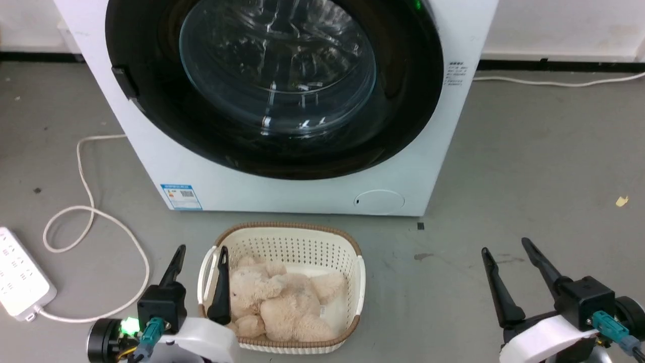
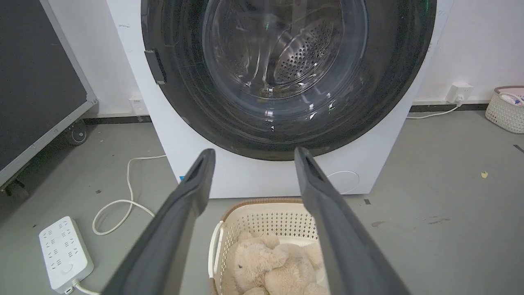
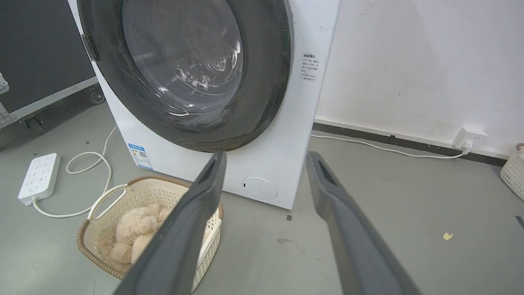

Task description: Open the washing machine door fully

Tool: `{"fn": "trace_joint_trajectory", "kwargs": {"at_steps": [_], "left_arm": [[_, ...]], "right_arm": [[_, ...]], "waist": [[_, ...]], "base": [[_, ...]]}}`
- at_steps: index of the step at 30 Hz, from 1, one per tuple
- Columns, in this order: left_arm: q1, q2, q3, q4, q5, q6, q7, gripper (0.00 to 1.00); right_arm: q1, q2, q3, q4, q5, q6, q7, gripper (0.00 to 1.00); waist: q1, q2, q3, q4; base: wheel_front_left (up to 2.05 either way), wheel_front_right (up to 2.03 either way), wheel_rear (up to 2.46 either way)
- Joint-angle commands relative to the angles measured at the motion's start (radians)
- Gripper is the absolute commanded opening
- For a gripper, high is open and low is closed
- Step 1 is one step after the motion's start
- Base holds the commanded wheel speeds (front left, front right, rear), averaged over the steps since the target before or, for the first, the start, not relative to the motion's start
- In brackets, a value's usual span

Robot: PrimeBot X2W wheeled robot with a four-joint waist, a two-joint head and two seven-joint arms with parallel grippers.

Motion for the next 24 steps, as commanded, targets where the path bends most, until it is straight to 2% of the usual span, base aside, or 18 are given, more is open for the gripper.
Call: {"fn": "trace_joint_trajectory", "kwargs": {"at_steps": [1, 11, 13, 14, 24], "left_arm": [[-0.024, 0.001, -0.007, -0.009, -0.003, 0.007, -0.012, 1.00], [-0.052, 0.001, -0.021, -0.019, -0.011, 0.019, -0.033, 1.00], [-0.057, 0.001, -0.025, -0.021, -0.012, 0.020, -0.037, 1.00], [-0.059, 0.001, -0.027, -0.021, -0.013, 0.022, -0.039, 1.00], [-0.081, 0.001, -0.050, -0.028, -0.028, 0.040, -0.060, 1.00]], "right_arm": [[-0.019, -0.011, -0.004, -0.008, 0.011, 0.000, -0.012, 1.00], [-0.071, -0.055, 0.003, -0.016, 0.038, 0.000, -0.033, 1.00], [-0.082, -0.064, 0.006, -0.014, 0.051, 0.000, -0.036, 0.42], [-0.089, -0.070, 0.008, -0.015, 0.056, 0.000, -0.038, 0.00], [-0.175, -0.130, 0.006, -0.035, 0.174, 0.000, -0.014, 0.00]], "waist": [[0.0000, 0.0000, 0.013, 0.006], [0.0000, 0.0000, 0.064, 0.022], [0.0000, 0.0000, 0.073, 0.026], [0.0000, 0.0000, 0.078, 0.027], [0.0000, 0.0000, 0.113, 0.055]], "base": [[0.00, 0.00, 0.00], [0.00, 0.00, 0.00], [0.00, 0.00, 0.00], [0.00, 0.00, 0.00], [0.00, 0.00, 0.00]]}}
